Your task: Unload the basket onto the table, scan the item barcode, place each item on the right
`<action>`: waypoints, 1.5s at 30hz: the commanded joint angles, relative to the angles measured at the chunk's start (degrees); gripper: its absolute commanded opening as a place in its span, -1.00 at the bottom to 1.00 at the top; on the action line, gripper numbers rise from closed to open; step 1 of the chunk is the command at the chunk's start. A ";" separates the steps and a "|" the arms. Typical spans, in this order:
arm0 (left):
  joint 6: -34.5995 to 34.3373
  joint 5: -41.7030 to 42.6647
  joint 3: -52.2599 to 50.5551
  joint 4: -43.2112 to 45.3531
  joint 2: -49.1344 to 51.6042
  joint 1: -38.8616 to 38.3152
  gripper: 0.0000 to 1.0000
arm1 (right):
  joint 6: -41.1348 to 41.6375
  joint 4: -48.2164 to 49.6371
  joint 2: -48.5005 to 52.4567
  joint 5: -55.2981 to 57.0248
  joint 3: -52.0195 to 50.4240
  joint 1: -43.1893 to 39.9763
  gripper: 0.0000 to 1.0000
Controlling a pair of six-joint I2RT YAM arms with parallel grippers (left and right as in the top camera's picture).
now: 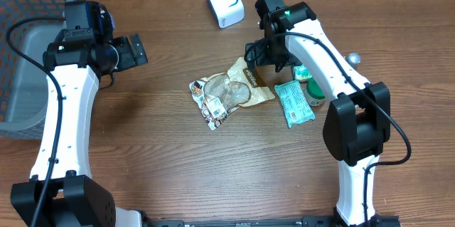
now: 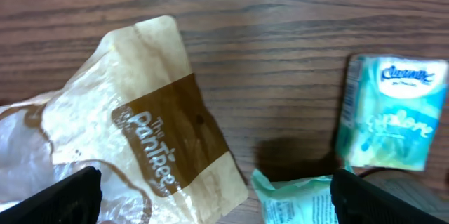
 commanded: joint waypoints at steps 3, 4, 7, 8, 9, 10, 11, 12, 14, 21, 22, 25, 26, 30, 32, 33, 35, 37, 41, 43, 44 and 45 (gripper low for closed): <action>0.46 -0.26 0.24 0.07 0.61 0.09 0.99 | 2.47 0.22 0.20 2.36 -0.35 0.09 1.00; 0.48 -0.26 0.24 0.07 0.61 0.09 0.99 | 2.47 0.24 0.20 2.03 -0.35 0.09 1.00; 0.46 -0.26 0.24 0.07 0.61 0.09 0.99 | 2.43 0.63 0.20 0.46 -0.35 0.09 1.00; 0.46 -0.26 0.24 0.07 0.61 0.09 0.99 | 2.43 0.74 0.20 0.46 -0.35 0.09 1.00; 0.46 -0.26 0.24 0.07 0.61 0.09 1.00 | 2.43 0.90 0.20 0.46 -0.35 0.09 1.00; 0.48 -0.26 0.24 0.07 0.61 0.09 0.99 | 2.43 1.05 0.20 0.46 -0.35 0.09 1.00; 0.46 -0.26 0.24 0.07 0.61 0.09 0.98 | 2.45 1.29 0.20 0.46 -0.35 0.09 1.00; 0.46 -0.26 0.24 0.07 0.61 0.09 0.99 | 2.43 1.49 0.20 0.46 -0.35 0.09 1.00; 0.48 -0.26 0.24 0.07 0.61 0.09 0.99 | 2.43 1.75 0.20 0.46 -0.35 0.09 1.00; 0.46 -0.26 0.24 0.07 0.61 0.09 0.99 | 2.43 1.75 0.20 0.46 -0.35 0.09 1.00; 0.46 -0.26 0.24 0.07 0.61 0.09 0.99 | 2.45 1.75 0.20 0.46 -0.35 0.09 1.00; 0.46 -0.24 0.24 0.07 0.61 0.09 1.00 | 2.43 1.75 0.20 0.46 -0.35 0.09 1.00; 0.48 -0.26 0.24 0.07 0.63 0.09 0.99 | 2.43 1.73 0.20 0.46 -0.35 0.09 1.00; 0.48 -0.26 0.24 0.07 0.74 0.09 0.99 | 2.43 1.75 0.20 0.46 -0.35 0.09 1.00; 0.46 -0.24 0.24 0.07 0.76 0.09 0.99 | 2.43 1.75 0.20 0.46 -0.35 0.09 1.00; 0.46 -0.24 0.24 0.07 0.76 0.09 0.99 | 2.43 1.75 0.20 0.46 -0.35 0.09 1.00; 0.46 -0.24 0.24 0.07 0.76 0.09 0.99 | 2.43 1.75 0.20 0.46 -0.35 0.09 1.00; 0.46 -0.24 0.24 0.07 0.79 0.09 0.99 | 2.43 1.75 0.20 0.46 -0.35 0.09 1.00; 0.46 -0.22 0.24 0.09 1.66 0.09 0.99 | 2.43 1.75 0.20 0.46 -0.35 0.09 1.00; 0.48 -0.31 0.24 0.07 2.25 0.09 0.99 | 2.43 1.75 0.20 0.46 -0.35 0.09 1.00; 0.46 -0.28 0.24 0.07 2.49 0.04 0.99 | 2.43 1.75 0.20 0.46 -0.35 0.09 1.00; 0.46 -0.31 0.24 0.07 2.54 0.00 0.99 | 2.43 1.75 0.20 0.46 -0.35 0.09 1.00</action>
